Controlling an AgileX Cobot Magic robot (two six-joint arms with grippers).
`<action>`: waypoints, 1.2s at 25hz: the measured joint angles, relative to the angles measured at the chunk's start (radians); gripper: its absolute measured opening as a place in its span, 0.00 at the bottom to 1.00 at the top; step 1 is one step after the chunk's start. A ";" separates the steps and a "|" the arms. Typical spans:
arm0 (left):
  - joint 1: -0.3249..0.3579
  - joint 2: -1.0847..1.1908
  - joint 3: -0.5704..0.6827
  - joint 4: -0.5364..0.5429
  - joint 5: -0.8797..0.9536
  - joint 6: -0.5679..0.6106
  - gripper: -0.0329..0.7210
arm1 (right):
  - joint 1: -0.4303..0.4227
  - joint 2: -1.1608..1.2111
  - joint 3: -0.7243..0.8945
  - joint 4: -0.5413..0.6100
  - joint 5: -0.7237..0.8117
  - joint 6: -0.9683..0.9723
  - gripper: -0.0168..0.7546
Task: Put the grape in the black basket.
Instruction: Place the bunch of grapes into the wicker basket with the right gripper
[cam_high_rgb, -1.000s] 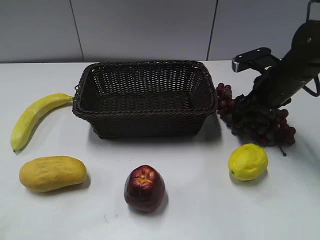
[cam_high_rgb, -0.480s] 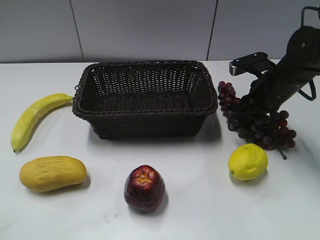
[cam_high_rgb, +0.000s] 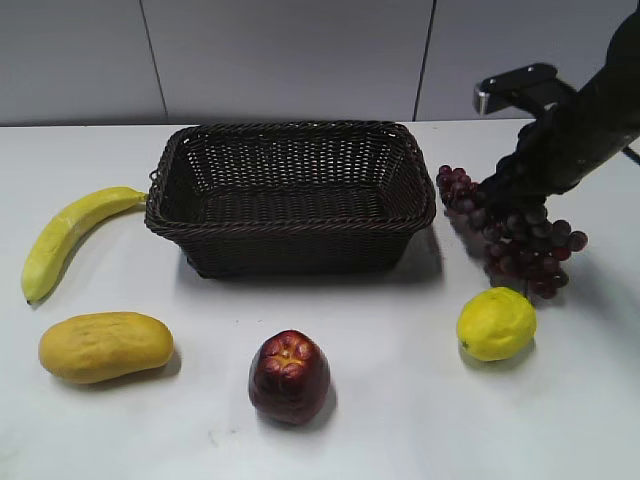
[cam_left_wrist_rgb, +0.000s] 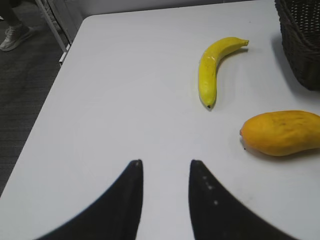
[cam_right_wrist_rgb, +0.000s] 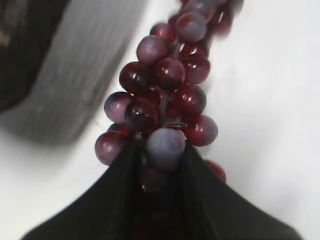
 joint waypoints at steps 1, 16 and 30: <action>0.000 0.000 0.000 0.000 0.000 0.000 0.35 | 0.000 -0.032 -0.001 0.000 0.003 0.000 0.25; 0.000 0.000 0.000 0.000 0.000 0.000 0.35 | 0.042 -0.250 -0.335 0.108 0.132 0.000 0.23; 0.000 0.000 0.000 0.000 0.000 0.000 0.35 | 0.260 -0.092 -0.460 0.176 0.138 0.000 0.22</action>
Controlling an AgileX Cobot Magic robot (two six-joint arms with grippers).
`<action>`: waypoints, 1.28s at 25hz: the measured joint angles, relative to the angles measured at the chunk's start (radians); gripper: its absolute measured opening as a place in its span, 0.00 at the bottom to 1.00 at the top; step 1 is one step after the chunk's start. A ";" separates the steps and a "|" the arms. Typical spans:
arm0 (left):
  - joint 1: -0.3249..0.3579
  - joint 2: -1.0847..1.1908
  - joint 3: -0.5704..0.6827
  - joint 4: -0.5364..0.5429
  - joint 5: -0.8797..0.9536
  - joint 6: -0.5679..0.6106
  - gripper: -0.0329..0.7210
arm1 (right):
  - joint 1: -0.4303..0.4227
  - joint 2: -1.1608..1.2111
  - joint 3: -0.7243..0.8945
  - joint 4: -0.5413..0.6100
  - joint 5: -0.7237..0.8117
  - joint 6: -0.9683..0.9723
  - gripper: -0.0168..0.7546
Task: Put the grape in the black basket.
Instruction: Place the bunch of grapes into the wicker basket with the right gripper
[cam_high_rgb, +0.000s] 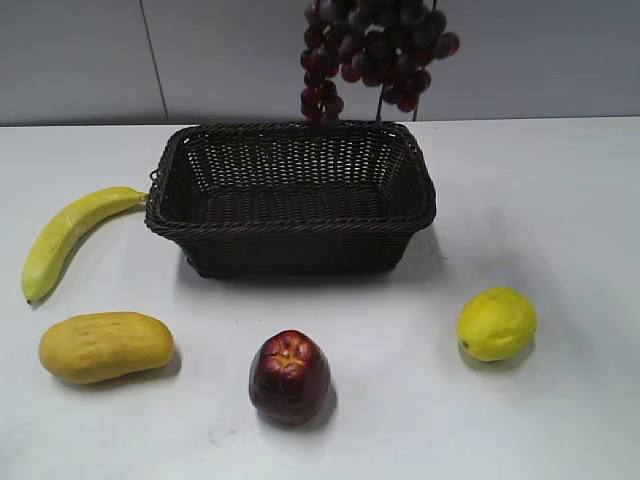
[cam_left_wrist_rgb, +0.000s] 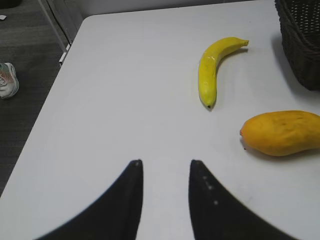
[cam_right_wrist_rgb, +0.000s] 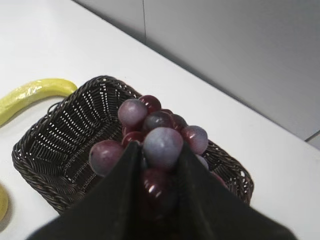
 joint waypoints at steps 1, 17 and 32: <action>0.000 0.000 0.000 0.000 0.000 0.000 0.35 | 0.001 0.028 0.000 0.009 0.000 0.000 0.22; 0.000 0.000 0.000 0.000 0.000 0.000 0.35 | 0.001 0.322 0.000 0.047 0.007 0.000 0.33; 0.000 0.000 0.000 0.000 0.000 0.000 0.35 | -0.061 0.202 -0.161 -0.018 0.209 0.104 0.84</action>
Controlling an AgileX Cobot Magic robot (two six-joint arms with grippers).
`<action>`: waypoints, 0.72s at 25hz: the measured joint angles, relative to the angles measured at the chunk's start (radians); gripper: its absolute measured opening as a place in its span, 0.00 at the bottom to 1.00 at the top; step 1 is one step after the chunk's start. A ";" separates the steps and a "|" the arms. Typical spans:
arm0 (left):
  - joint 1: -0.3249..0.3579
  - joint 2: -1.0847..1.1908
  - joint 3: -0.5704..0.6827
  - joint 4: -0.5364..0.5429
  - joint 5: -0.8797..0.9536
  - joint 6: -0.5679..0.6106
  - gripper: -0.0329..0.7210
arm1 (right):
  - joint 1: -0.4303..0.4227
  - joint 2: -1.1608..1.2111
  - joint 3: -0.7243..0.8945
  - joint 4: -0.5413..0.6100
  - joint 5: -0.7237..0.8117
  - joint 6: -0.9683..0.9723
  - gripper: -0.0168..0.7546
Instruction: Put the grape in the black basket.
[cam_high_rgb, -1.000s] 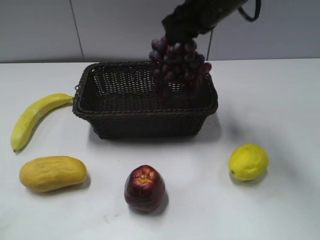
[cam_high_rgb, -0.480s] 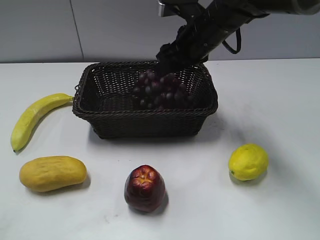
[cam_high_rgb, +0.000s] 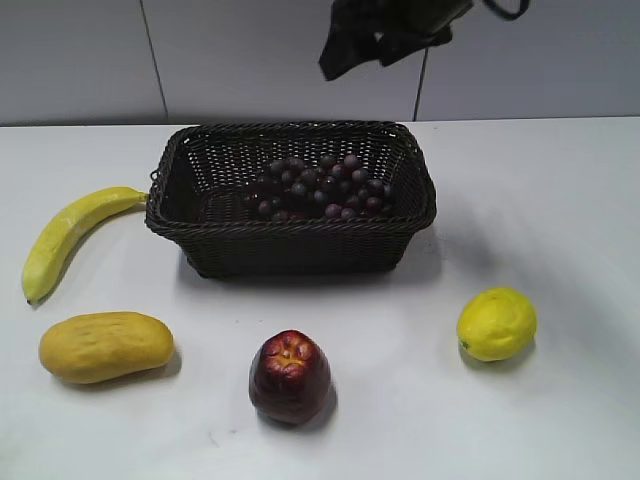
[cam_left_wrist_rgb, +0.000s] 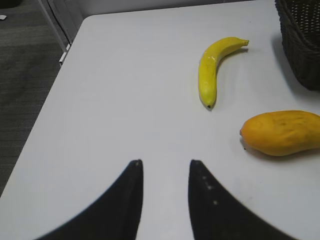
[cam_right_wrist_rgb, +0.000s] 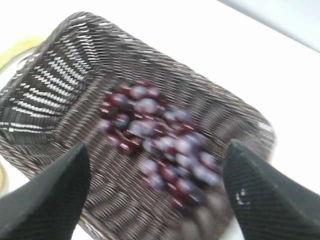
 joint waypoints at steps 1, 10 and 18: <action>0.000 0.000 0.000 0.000 0.000 0.000 0.35 | -0.025 -0.019 -0.004 -0.010 0.022 0.008 0.84; 0.000 0.000 0.000 0.000 0.000 0.000 0.35 | -0.332 -0.172 -0.007 -0.236 0.292 0.170 0.80; 0.000 0.000 0.000 0.000 0.000 0.000 0.35 | -0.364 -0.386 0.034 -0.281 0.360 0.263 0.79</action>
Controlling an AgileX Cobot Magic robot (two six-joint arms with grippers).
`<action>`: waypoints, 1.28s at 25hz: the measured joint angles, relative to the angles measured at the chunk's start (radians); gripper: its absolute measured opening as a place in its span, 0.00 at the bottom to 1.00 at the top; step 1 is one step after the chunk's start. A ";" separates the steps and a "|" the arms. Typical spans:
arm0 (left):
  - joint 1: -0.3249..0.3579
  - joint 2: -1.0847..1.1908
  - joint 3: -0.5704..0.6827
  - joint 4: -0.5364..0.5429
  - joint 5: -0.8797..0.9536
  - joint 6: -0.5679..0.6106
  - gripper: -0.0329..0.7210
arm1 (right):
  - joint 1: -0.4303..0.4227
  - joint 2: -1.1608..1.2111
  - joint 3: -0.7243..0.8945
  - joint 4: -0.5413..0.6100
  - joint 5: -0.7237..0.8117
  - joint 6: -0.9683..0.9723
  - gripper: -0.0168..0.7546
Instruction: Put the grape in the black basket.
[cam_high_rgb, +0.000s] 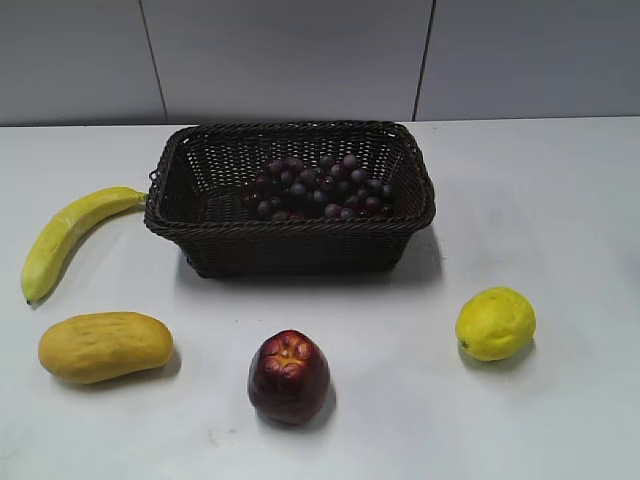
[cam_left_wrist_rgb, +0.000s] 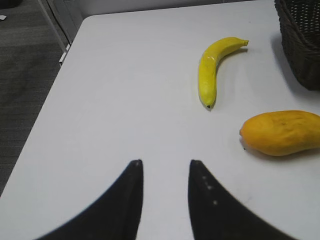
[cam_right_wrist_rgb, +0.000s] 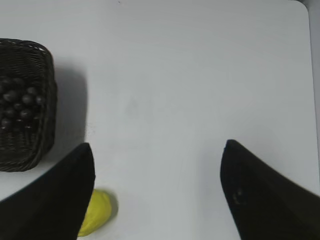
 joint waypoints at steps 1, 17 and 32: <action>0.000 0.000 0.000 0.000 0.000 0.000 0.35 | 0.000 -0.034 0.021 0.015 0.000 0.002 0.79; 0.000 0.000 0.000 0.000 0.000 0.000 0.35 | 0.000 -0.873 0.740 0.022 -0.114 0.007 0.79; 0.000 0.000 0.000 0.000 0.000 0.000 0.36 | 0.000 -1.381 1.212 -0.004 -0.162 -0.035 0.79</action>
